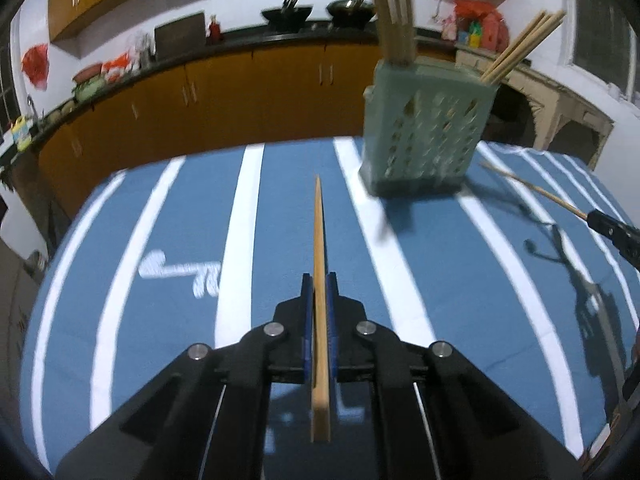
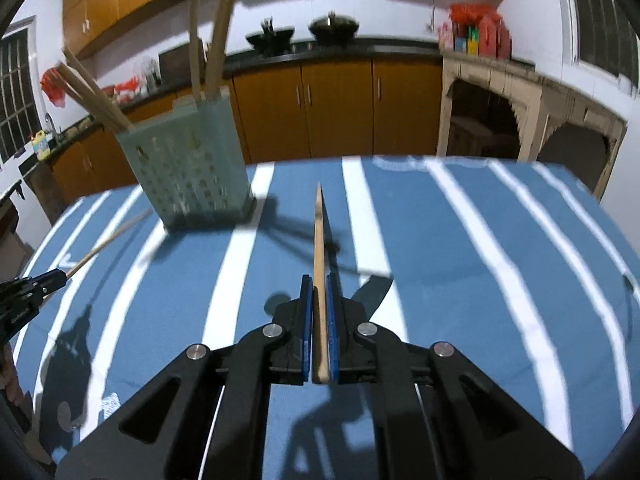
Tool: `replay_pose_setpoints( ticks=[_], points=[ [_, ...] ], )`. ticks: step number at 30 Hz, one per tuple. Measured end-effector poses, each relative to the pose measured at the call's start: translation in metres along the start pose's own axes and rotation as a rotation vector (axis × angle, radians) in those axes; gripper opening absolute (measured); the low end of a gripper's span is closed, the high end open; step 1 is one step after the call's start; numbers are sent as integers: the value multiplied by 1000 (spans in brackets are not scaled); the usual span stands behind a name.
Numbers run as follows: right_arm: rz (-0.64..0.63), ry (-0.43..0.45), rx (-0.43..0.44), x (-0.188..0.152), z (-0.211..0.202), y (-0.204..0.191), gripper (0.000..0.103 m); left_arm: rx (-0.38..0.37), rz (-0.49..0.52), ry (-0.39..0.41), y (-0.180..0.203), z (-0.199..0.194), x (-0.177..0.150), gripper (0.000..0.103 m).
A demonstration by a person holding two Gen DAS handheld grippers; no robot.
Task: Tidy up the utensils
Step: 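Lift the left tool's chopstick upright over the green holder while the right tool carries its chopstick there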
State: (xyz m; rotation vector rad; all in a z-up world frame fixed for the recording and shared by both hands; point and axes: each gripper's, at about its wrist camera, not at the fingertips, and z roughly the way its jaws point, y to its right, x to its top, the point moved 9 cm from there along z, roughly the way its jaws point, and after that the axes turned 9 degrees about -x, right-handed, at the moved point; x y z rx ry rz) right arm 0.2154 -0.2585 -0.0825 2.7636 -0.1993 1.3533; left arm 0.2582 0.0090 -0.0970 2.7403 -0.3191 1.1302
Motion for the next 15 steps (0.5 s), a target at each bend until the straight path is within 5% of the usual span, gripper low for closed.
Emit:
replay_pose_setpoints(
  ticks=[15],
  points=[
    [83,140,43,48,-36,15,7,-81,-60,258,4,-76,69,7]
  ],
)
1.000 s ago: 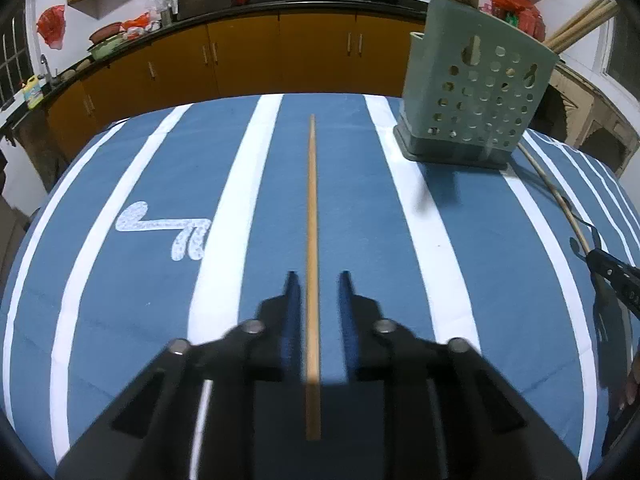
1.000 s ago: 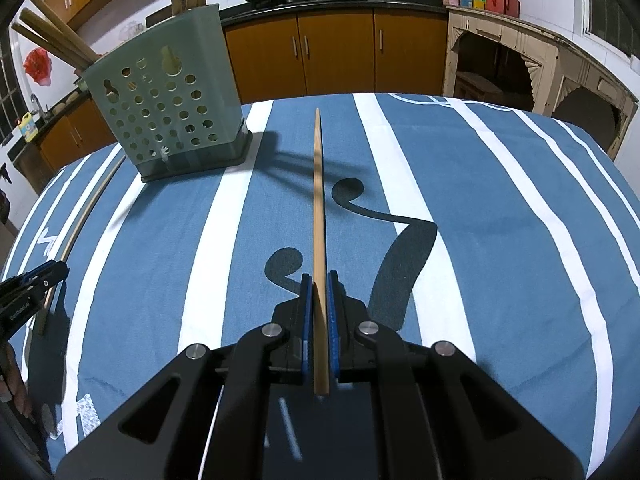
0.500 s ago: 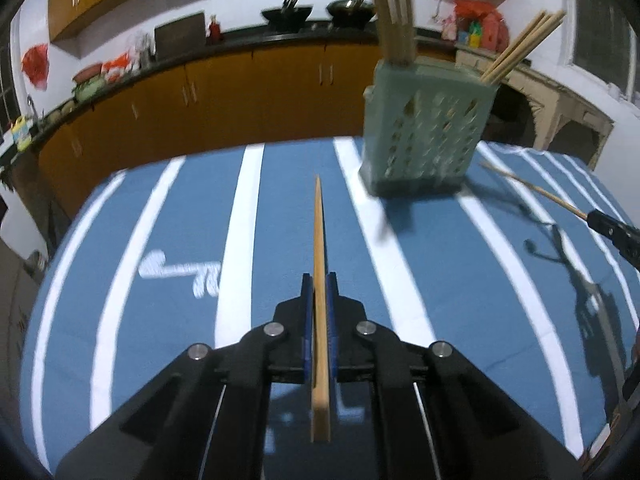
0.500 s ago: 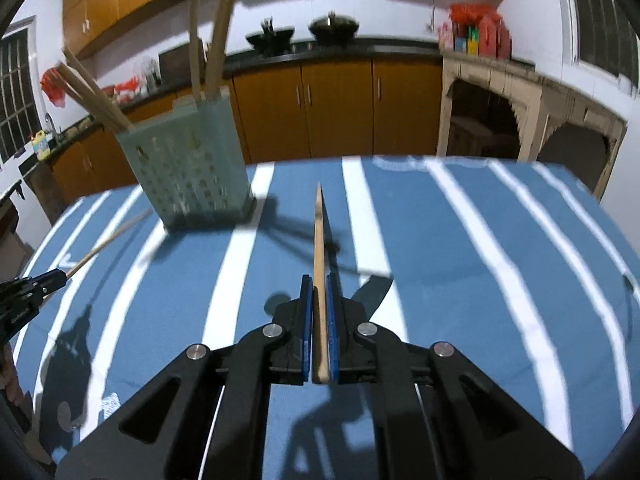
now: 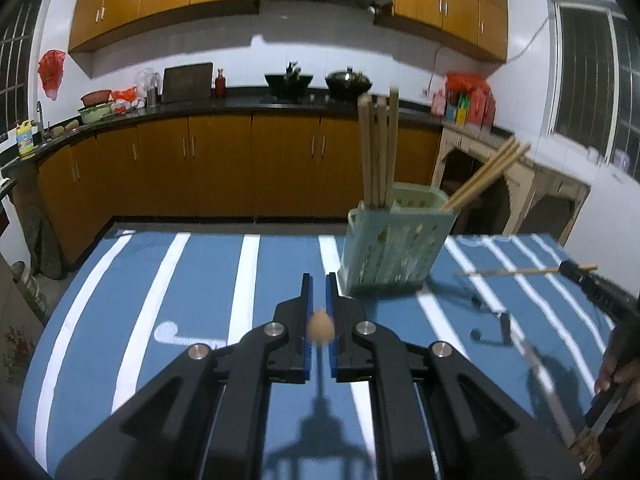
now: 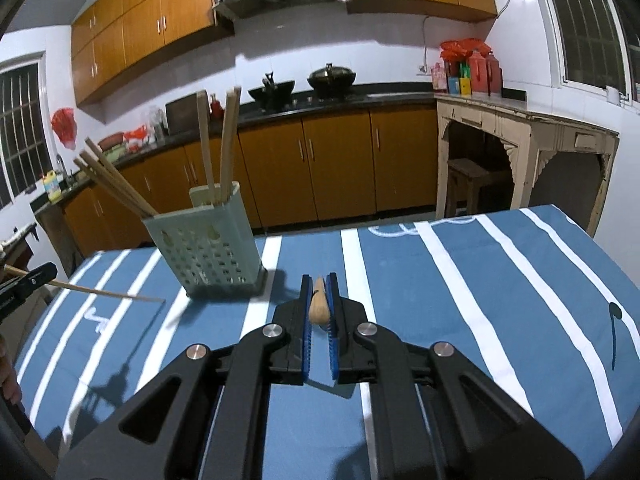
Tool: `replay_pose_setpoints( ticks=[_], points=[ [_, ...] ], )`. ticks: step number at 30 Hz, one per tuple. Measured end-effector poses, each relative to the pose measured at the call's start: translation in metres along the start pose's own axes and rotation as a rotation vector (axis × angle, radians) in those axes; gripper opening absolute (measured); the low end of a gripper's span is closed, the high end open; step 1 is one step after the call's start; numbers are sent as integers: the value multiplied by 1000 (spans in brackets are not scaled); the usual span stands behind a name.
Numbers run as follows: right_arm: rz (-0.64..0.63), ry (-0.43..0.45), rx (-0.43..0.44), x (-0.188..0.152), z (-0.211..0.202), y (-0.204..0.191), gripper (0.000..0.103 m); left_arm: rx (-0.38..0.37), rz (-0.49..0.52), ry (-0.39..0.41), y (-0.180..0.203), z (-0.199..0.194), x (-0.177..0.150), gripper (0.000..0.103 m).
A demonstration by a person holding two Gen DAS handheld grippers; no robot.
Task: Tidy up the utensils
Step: 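Lift the left tool's chopstick upright over the green holder while the right tool carries its chopstick there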
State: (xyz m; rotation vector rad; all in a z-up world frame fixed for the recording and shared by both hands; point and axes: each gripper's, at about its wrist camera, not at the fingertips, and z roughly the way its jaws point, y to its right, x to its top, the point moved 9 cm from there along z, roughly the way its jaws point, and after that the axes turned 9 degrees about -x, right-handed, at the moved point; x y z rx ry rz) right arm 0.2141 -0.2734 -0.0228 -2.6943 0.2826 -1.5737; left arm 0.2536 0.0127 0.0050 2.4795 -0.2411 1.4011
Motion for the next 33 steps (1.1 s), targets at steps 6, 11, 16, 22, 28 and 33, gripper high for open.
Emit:
replay_pose_setpoints(
  ticks=[6,11,16,22,28,33],
  points=[
    [17,34,20,15,-8,-3,7,-14,-10,35,3,-6,14,7],
    [22,63,38,29,-14,-8,7,-22,-4,40,7,-9,22,7],
    [17,90,78,50,-23,-16,7,-53,1,45,16,-11,34,7],
    [24,171,178,92,-49,-39,7,-112,34,97,41,-24,67,7],
    [14,281,236,138,-72,-63,7,-134,51,204,64,-35,113,7],
    [19,364,235,170,-76,-77,7,-122,37,317,79,-38,160,7]
  ],
)
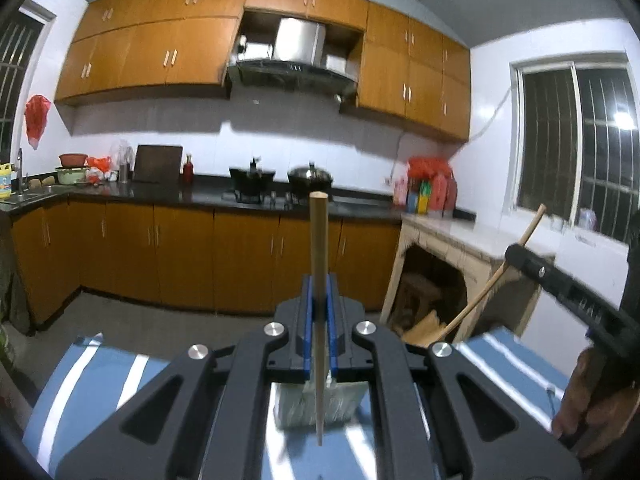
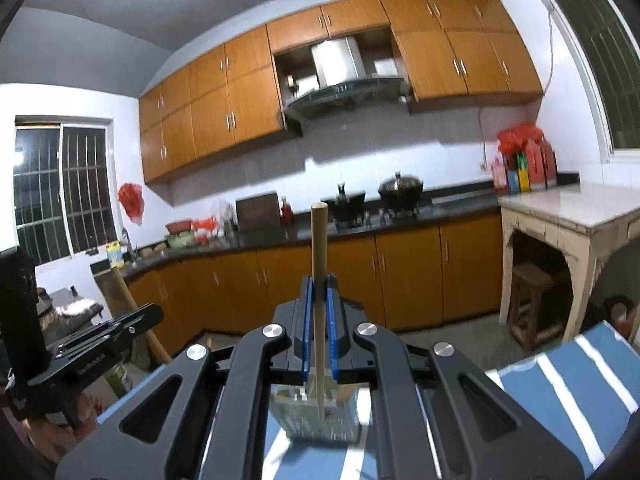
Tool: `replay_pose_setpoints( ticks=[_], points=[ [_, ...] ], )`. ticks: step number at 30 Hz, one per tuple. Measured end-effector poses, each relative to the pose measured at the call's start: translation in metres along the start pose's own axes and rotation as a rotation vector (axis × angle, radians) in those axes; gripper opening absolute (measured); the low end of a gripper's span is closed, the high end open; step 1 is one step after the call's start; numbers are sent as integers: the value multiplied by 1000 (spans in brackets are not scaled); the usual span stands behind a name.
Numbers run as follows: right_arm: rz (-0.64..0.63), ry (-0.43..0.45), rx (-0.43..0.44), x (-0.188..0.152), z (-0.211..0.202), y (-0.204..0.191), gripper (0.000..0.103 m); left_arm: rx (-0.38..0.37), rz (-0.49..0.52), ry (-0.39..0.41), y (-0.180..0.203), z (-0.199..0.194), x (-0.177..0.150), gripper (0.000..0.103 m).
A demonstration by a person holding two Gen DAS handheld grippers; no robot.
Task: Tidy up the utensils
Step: 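Lift the left tool's chopstick upright over the green holder while the right tool carries its chopstick there, then drop the left tool's chopstick into the holder and open it while the right tool releases its chopstick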
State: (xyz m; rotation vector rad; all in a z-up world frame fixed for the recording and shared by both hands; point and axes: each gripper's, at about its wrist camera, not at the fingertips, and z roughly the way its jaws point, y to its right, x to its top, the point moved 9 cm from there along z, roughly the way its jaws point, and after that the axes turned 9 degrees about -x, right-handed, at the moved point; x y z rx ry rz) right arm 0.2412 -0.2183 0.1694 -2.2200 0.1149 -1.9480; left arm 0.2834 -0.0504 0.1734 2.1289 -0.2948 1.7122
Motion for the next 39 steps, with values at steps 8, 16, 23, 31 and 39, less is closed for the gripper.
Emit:
replay_pose_setpoints(
  ticks=[8,16,23,31,39],
  points=[
    [9,15,-32,2,35,-4,7,82,-24,106,-6,32,37,7],
    [27,-42,-55,-27,55,4,7,121,-22,104,-18,66,33,7],
    [14,-75,-60,-44,69,-1,7,114,-31,77,-29,78,15,7],
    [21,-108,-58,-56,76,1,7,123,-35,38,-39,96,0,7],
    [14,-161,-43,-64,80,-2,15,135,-57,9,-51,98,-7,28]
  ],
)
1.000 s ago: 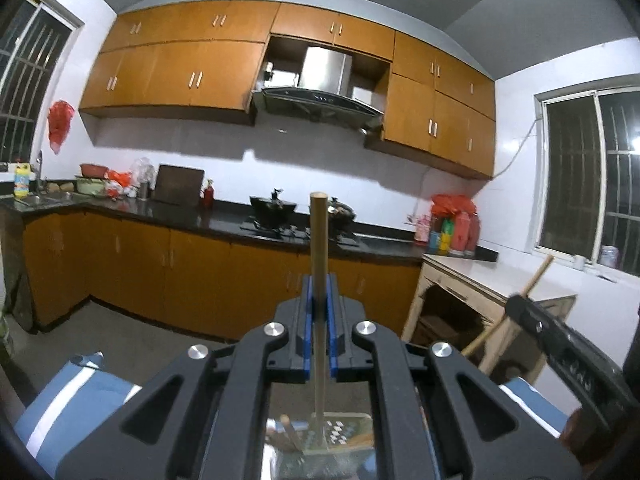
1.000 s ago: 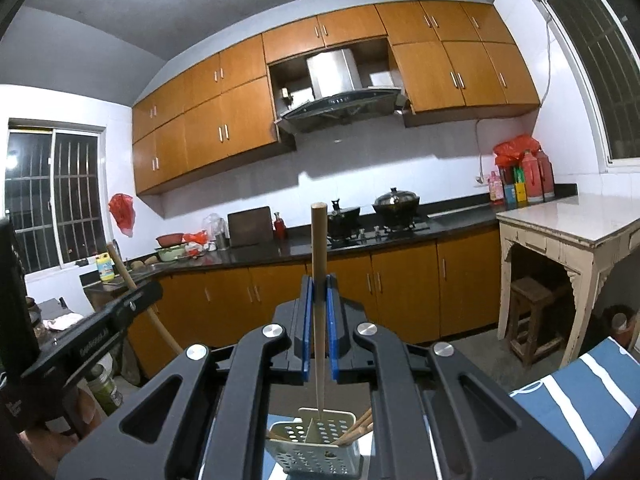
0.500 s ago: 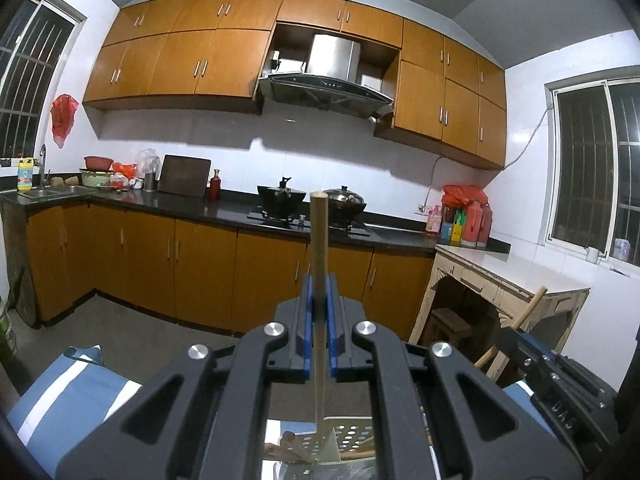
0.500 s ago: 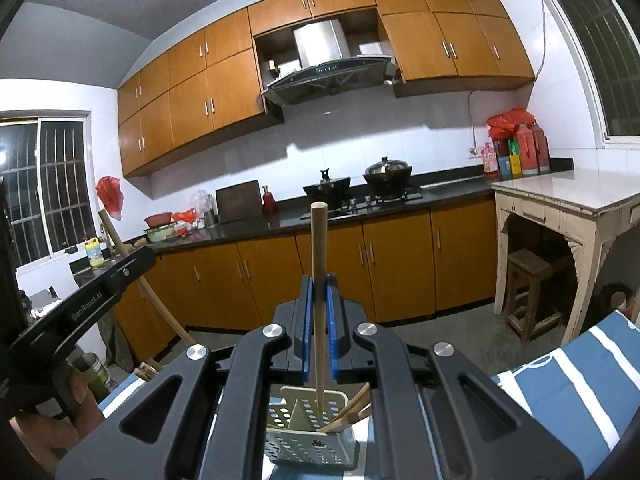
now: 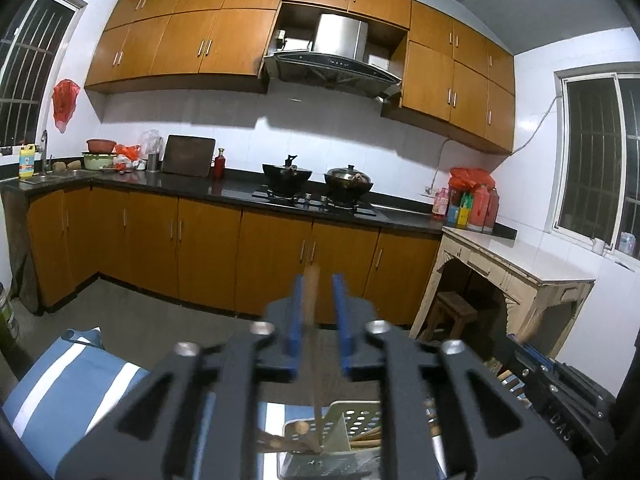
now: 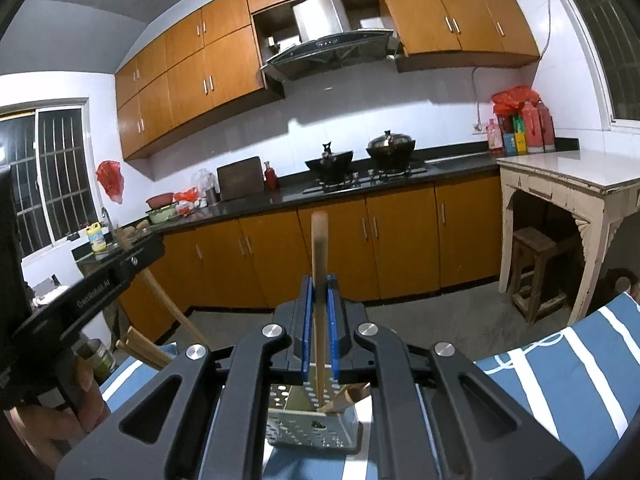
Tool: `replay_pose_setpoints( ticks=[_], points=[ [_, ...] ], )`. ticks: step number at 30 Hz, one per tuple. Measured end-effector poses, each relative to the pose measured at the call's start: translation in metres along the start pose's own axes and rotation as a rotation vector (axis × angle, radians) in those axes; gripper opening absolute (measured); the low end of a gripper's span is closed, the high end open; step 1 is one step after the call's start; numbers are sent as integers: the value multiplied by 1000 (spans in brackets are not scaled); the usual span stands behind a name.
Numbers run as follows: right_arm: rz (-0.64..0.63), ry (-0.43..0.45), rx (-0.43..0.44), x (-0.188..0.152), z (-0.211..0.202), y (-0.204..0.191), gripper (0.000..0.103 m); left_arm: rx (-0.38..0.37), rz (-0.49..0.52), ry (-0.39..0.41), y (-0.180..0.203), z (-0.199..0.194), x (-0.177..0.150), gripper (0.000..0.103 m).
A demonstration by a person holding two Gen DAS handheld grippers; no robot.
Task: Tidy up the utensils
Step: 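Drop the left tool's chopstick into the holder and open it while the right tool releases its chopstick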
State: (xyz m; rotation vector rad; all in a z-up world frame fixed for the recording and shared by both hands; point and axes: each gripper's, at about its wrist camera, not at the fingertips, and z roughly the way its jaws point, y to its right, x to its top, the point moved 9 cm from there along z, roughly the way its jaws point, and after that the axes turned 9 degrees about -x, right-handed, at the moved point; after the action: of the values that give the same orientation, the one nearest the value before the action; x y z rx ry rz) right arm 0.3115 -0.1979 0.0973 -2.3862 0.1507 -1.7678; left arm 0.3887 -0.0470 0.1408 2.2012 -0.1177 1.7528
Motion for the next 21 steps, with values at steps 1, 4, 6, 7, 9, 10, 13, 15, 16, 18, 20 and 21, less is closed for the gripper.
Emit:
replay_pose_setpoints(
  ticks=[1,4,6,7,9,10,13,15,16,18,20,21],
  points=[
    [1,5,-4,1,-3,1,26,3,1,6,-1,-3,1,33],
    [8,23,-5,5,-12,1,35,1,-1,12,-4,-14,4,36],
    [8,26,-4,7,-18,1,35,0,-5,21,-7,-24,7,41],
    [7,29,-4,9,-21,1,35,2,-8,27,-8,-31,10,43],
    [-2,38,-5,11,-31,0,35,6,-14,39,-12,-46,13,45],
    [-5,43,-6,13,-37,-1,36,8,-18,45,-15,-54,15,48],
    [-11,51,-11,13,-53,-3,42,19,-21,54,-23,-79,15,55],
    [-9,52,-8,11,-65,-4,46,28,-18,56,-27,-98,12,59],
    [-10,50,-7,8,-71,-4,49,30,-15,55,-28,-106,11,62],
    [-14,44,-7,2,-81,-5,56,37,-9,52,-30,-123,4,66],
    [-16,37,-3,-9,-96,-6,64,38,-8,43,-32,-143,-7,73],
    [-19,34,-2,-14,-101,-6,69,37,-8,38,-32,-153,-14,77]
  ],
)
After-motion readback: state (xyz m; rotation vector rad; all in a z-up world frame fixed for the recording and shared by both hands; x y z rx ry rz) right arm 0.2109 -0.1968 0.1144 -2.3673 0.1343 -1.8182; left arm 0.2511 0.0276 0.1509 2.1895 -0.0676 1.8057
